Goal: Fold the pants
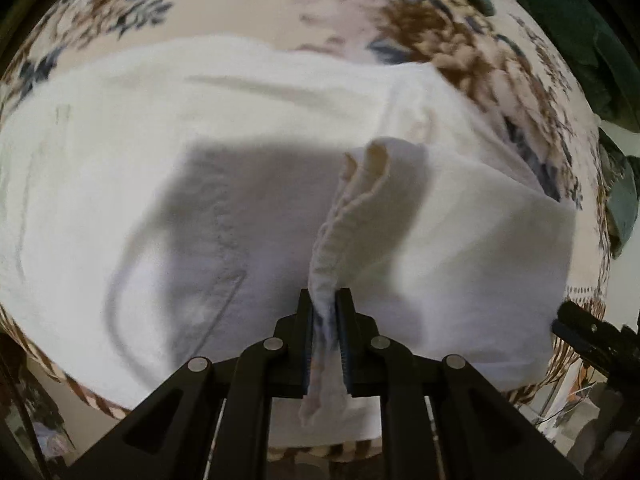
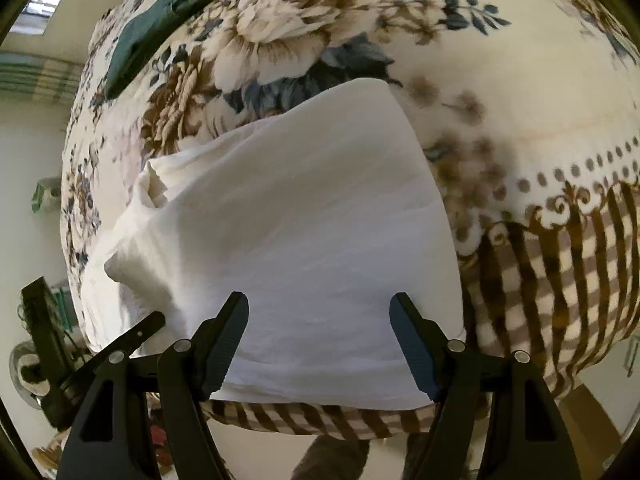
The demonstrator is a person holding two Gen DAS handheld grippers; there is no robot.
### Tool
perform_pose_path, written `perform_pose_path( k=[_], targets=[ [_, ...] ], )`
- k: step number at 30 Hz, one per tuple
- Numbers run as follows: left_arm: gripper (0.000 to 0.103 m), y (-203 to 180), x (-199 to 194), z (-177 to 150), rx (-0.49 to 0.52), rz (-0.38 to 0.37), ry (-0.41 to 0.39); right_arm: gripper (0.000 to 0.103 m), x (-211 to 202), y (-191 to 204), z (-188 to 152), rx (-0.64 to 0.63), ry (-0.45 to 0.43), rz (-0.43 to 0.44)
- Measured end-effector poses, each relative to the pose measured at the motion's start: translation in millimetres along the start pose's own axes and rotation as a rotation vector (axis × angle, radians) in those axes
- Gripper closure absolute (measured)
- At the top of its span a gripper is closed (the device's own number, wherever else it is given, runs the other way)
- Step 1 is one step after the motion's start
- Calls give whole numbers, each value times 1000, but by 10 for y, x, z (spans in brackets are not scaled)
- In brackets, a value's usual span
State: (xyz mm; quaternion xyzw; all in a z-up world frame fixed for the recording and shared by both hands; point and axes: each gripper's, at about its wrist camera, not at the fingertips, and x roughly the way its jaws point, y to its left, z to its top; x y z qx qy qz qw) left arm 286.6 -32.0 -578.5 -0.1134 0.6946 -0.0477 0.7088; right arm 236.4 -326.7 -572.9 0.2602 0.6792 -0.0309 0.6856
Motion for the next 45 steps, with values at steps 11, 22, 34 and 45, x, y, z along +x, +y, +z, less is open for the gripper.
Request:
perform_pose_path(
  k=[11,22,34,45],
  targets=[
    [69,288,-400,-65,-95,0,-82,28,496,371,-277,-353,164,-388],
    [15,1260,-721,-480,-409,-82,-222,28,222,759,-186,-313,92,-206],
    [16,2912,-286,-672,-1011,-397,-414,28,607,1213,-196,-216,112,-119],
    [25,3018,-144,-389,-996,-429,-500,28,817,1259,-268,-188,133,-134]
  ],
)
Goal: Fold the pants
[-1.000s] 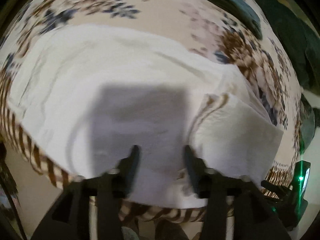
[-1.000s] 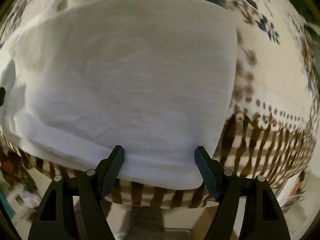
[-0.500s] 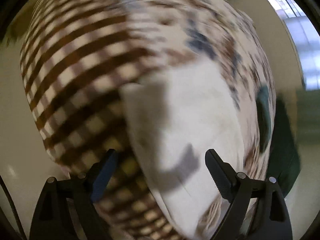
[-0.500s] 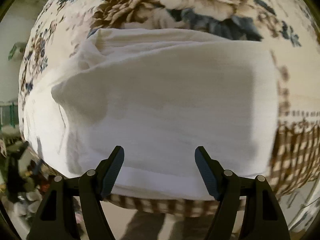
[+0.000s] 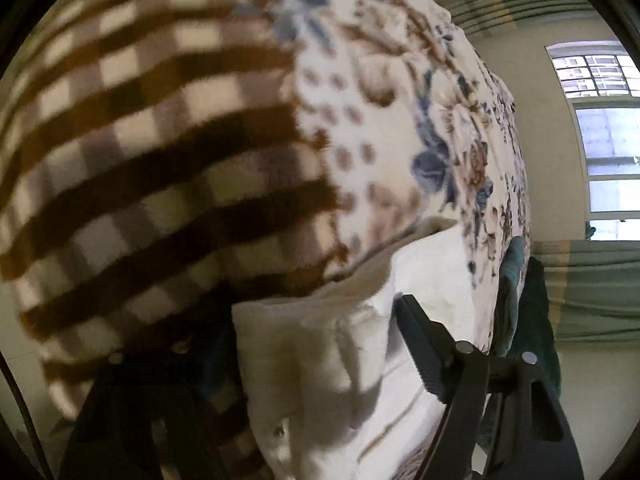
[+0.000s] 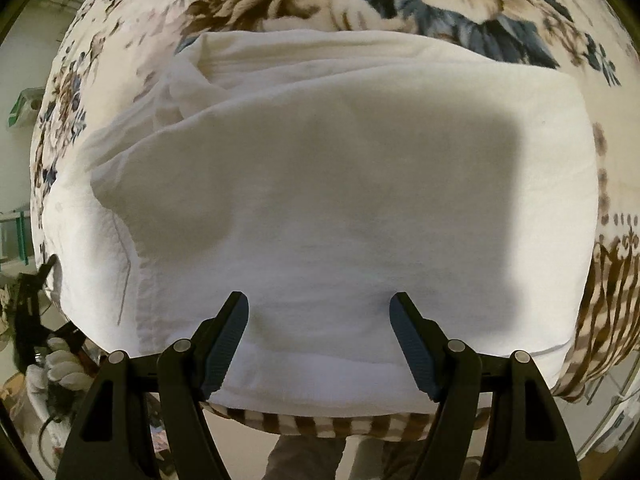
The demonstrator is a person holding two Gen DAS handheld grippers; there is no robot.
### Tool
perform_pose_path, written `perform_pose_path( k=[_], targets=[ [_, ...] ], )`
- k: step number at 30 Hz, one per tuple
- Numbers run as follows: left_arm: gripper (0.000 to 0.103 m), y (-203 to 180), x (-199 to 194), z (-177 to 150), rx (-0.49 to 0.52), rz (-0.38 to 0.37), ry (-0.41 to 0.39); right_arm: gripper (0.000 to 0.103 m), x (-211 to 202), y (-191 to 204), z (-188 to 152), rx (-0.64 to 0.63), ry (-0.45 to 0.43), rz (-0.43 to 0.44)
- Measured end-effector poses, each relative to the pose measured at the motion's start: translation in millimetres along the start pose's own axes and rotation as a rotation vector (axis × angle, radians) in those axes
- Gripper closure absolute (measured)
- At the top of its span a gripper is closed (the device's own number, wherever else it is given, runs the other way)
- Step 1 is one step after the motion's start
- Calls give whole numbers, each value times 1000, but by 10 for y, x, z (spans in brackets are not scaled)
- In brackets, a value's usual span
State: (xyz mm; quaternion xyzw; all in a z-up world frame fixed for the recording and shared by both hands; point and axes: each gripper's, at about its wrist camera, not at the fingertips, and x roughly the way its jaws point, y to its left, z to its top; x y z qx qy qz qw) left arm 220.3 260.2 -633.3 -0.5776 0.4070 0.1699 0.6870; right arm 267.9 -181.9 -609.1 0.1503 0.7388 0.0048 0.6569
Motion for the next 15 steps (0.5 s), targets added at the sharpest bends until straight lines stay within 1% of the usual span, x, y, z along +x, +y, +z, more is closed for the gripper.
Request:
perform_pose_path(
  k=[2,3,4,5,6,7,10,11,13,15],
  targets=[
    [27,-71,-33,15,12,12,3,28,-4,-31,-14,1,-2,-4],
    [33,-168,-103,1,41,22,-15,28,14,-20,6,-1,-3,-6],
    [51,-232,-193,-33,62,31,-36,28,13,-21,1,0,-5,-6],
    [66,-255,-275,-70,79,36,-51,28,12,-23,-5,2,-7,-4],
    [71,-302,-370,-109,105,31,-70,28,17,-19,-6,1,-8,-3],
    [73,-324,-436,-146,122,22,-81,28,25,-19,-9,0,-7,-3],
    [72,-266,-449,-165,124,-8,-82,28,46,-65,-17,2,-5,-3],
    [60,-232,-420,-152,116,-16,-75,28,49,-70,-14,4,-3,-4],
    [43,-107,-206,-63,67,-31,-23,28,43,-77,-11,5,-1,0],
    [43,-70,-62,-11,62,-16,-4,28,41,-109,-4,6,0,9]
  ],
)
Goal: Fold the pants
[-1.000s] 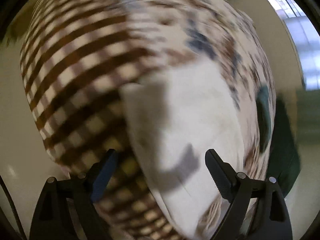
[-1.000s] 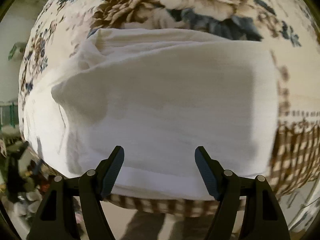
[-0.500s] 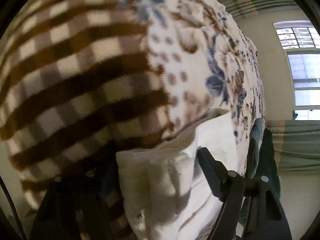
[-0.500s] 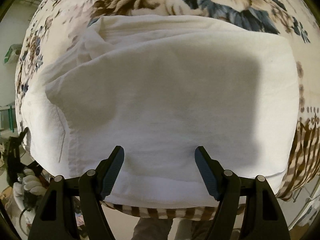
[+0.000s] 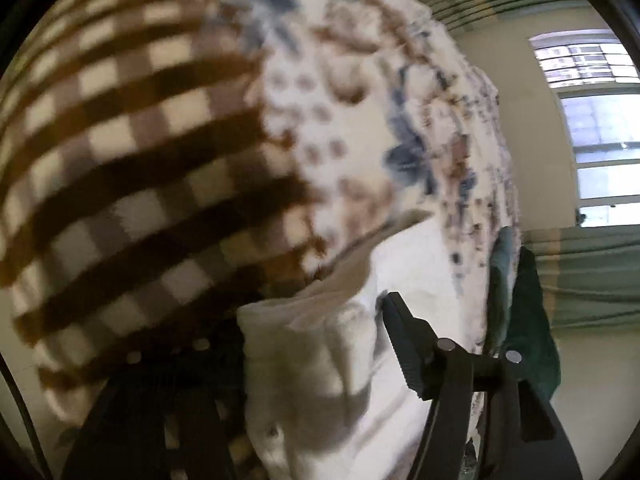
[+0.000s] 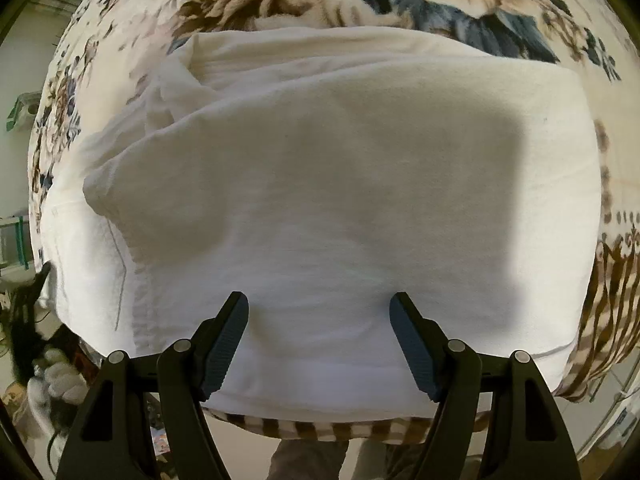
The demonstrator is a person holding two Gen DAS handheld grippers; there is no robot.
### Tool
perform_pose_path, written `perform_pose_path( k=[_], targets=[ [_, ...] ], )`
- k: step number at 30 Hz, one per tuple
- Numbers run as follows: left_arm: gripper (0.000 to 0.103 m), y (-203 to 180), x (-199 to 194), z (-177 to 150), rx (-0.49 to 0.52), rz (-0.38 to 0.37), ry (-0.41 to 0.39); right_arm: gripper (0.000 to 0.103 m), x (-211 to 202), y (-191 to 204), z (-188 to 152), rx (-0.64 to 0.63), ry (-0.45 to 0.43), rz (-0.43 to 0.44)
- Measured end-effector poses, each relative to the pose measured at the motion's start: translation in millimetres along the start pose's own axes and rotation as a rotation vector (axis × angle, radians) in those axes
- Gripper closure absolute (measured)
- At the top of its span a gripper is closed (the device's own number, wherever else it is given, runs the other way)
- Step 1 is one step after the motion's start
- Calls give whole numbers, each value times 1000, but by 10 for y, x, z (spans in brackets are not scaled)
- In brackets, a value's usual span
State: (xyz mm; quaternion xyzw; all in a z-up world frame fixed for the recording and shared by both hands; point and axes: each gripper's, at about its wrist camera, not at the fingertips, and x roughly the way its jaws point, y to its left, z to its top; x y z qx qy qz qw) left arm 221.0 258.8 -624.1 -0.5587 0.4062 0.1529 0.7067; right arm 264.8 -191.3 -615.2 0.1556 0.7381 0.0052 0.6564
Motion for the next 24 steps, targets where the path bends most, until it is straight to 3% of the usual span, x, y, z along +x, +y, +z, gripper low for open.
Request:
perform_pose_path(
  k=[1,2,4,5,11,17,20,24],
  targets=[
    [48,-42,12,11,30,15,-6,28,-1,-7,-3,-2,1,4],
    [62,-105,-11,6,61,29,-16,28,-6,-17,-5,-5,0,6],
    [78,-315,-157,-48,161,70,-55,28,-20,-47,-8,-8,-5,6],
    [81,-365,-208,-71,176,76,-69,28,-34,-62,-8,-7,-8,7],
    [82,-912,-696,-324,295,27,-151,28,-170,-226,-2,19,-31,29],
    [83,-1807,-961,-994,589,-2,-155,28,-417,-516,-17,40,-68,50],
    [83,-2222,-800,-1536,729,-12,-84,28,-549,-711,-31,64,-74,61],
    [83,-2496,-203,-2296,865,19,66,28,-695,-1055,-40,101,-84,55]
  ],
)
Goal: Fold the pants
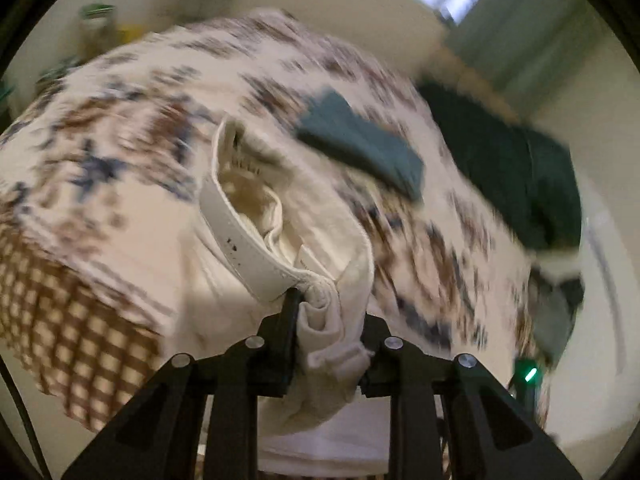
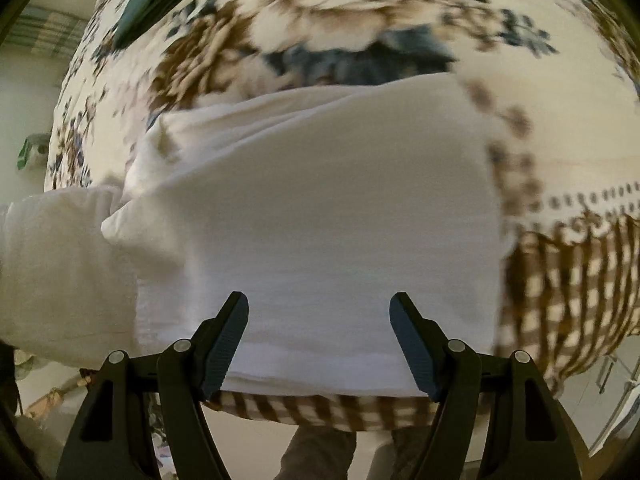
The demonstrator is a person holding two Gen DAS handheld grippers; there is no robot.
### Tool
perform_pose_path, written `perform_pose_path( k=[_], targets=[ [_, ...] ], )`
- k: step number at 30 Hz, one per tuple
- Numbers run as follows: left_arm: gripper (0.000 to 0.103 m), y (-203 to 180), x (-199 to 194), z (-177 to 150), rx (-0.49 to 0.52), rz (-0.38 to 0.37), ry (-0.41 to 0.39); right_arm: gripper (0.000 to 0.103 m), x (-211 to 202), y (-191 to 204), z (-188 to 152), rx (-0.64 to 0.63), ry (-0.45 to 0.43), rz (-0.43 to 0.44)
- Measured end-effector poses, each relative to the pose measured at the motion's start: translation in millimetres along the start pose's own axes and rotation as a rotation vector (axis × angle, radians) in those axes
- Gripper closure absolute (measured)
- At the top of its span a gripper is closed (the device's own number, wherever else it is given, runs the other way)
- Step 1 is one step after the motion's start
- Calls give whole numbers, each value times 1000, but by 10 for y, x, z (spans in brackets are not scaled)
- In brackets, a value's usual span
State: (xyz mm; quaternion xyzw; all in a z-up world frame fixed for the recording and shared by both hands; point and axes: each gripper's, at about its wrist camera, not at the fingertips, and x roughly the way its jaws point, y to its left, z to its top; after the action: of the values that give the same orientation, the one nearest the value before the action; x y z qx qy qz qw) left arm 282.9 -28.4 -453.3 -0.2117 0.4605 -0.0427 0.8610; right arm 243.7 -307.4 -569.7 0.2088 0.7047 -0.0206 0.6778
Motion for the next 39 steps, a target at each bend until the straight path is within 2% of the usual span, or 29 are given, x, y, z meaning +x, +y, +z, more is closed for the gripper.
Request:
perform_pose_path(
  k=[3,6,10,14,15,16,17,19,22,25,27,29,30,33,37,39],
  targets=[
    [83,-356,534,-257,58,-4,117,28,-129,-312,14,25,-13,-12],
    [84,-591,891,-502,114,-1,209,28,-196,-543,49,40,-19,-25],
    [82,-743,1035,-778,140,26,288,27,-251,-802,93,33,-11,-25],
    [71,-700,925,-773,67,50,361,28,-283,-772,175,5,-13,17],
    [70,-683,842,-752,49,54,368,28,-298,-732,199,-4,-15,39],
    [59,-675,733,-729,55,84,354,28,-282,-647,222,-11,-17,49],
    [38,-668,642,-703,70,128,342,28,-310,-591,242,-29,-23,65],
    [20,-623,467,-659,85,202,297,28,-318,-431,273,-43,-32,95],
    [15,-472,266,-595,123,338,252,22,-273,-214,338,-67,-15,199],
    [14,-176,168,-538,127,446,230,18,-79,6,464,-118,9,258],
    [14,66,154,-511,86,481,233,18,48,95,562,-137,9,283],
    [14,278,179,-496,54,522,246,17,291,187,713,-149,46,334],
    [14,384,195,-493,42,544,250,12,388,214,760,-149,60,340],
    [14,580,264,-506,40,608,266,11,578,278,826,-139,80,392],
    [14,707,311,-518,22,612,282,13,493,449,734,-201,34,486],
    [14,709,333,-534,33,626,283,15,540,556,666,-222,38,492]
  ],
)
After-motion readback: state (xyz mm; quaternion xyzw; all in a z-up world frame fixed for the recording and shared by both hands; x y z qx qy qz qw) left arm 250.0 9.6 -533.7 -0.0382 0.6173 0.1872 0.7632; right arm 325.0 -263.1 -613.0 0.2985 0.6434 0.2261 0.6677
